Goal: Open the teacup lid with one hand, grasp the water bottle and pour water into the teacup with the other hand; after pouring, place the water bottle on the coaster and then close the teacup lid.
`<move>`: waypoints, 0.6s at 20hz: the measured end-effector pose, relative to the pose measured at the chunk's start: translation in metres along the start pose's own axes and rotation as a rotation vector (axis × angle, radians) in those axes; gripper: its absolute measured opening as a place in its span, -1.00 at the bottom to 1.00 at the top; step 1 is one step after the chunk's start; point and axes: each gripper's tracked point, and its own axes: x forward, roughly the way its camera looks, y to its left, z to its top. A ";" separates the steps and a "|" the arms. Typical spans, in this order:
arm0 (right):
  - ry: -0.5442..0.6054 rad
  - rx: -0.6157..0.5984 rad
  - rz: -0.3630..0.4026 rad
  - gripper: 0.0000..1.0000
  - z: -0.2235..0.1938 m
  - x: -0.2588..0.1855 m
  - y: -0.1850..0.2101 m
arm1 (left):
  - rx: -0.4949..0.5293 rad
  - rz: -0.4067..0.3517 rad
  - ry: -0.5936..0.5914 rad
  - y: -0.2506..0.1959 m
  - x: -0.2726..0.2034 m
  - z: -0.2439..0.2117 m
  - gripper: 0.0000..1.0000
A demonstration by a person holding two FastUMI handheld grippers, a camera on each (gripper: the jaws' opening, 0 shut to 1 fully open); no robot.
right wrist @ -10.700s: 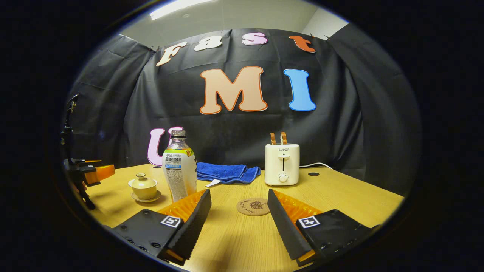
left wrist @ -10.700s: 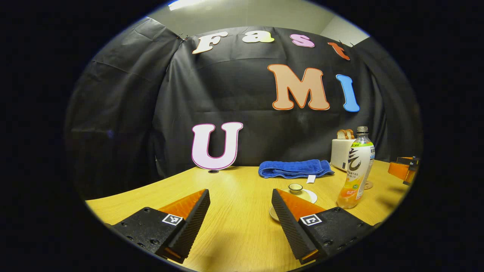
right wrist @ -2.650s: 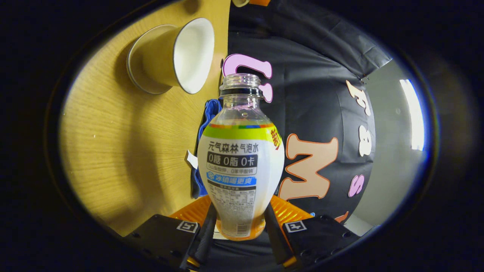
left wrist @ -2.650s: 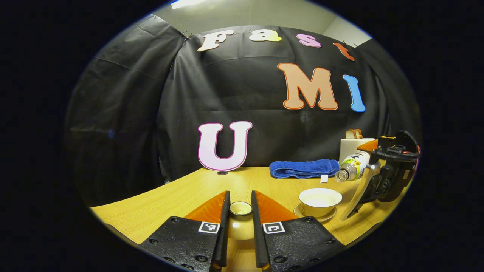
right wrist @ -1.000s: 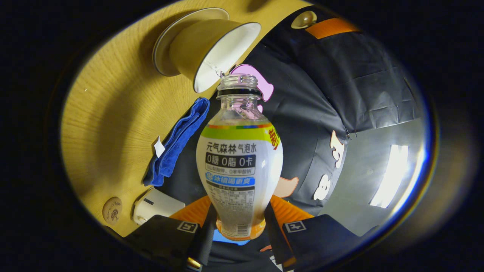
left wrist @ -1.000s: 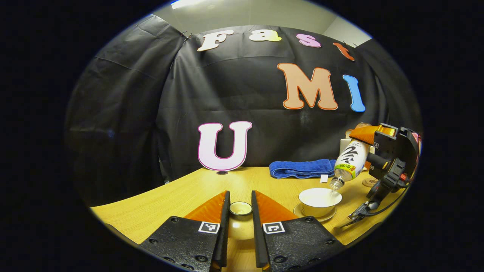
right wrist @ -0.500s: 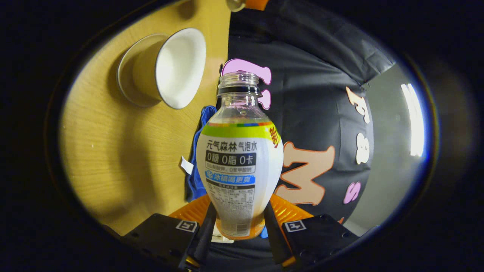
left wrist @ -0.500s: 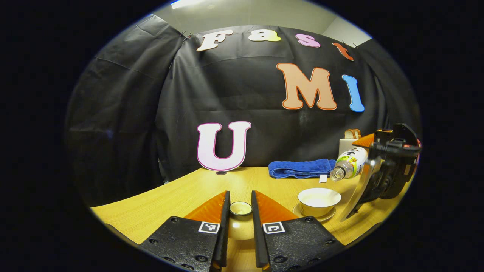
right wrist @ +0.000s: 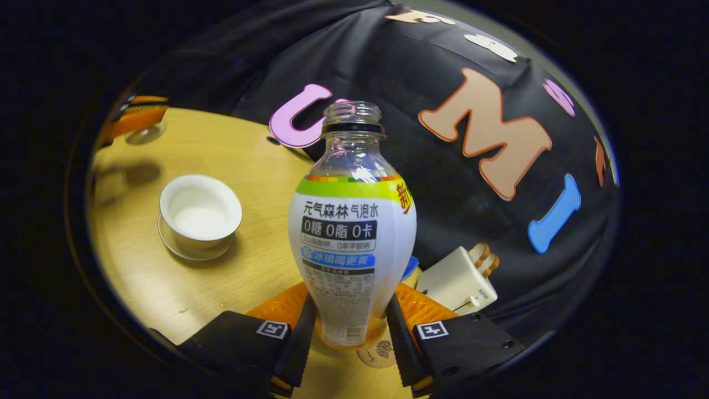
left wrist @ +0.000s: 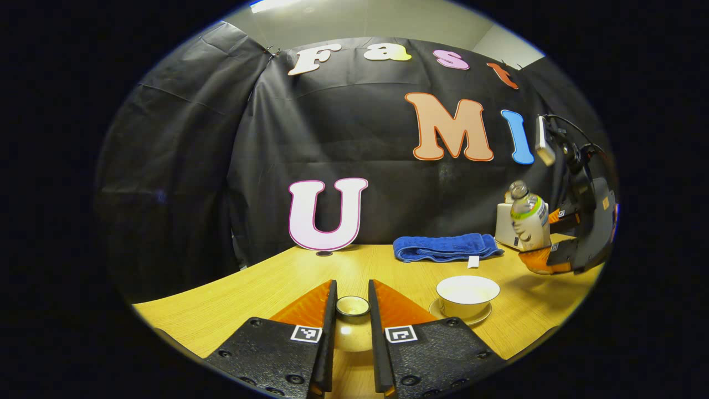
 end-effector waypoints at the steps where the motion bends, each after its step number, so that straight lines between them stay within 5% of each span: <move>1: 0.003 0.075 0.006 0.38 -0.002 -0.001 -0.006 | 0.000 0.000 0.000 0.001 -0.001 0.000 -0.47; 6: 0.025 0.389 0.023 0.36 -0.021 0.008 -0.046 | 0.000 0.000 -0.001 0.000 -0.001 0.000 -0.47; 12: 0.018 0.559 -0.029 0.39 -0.066 0.019 -0.086 | 0.001 0.000 0.000 0.000 -0.001 0.000 -0.47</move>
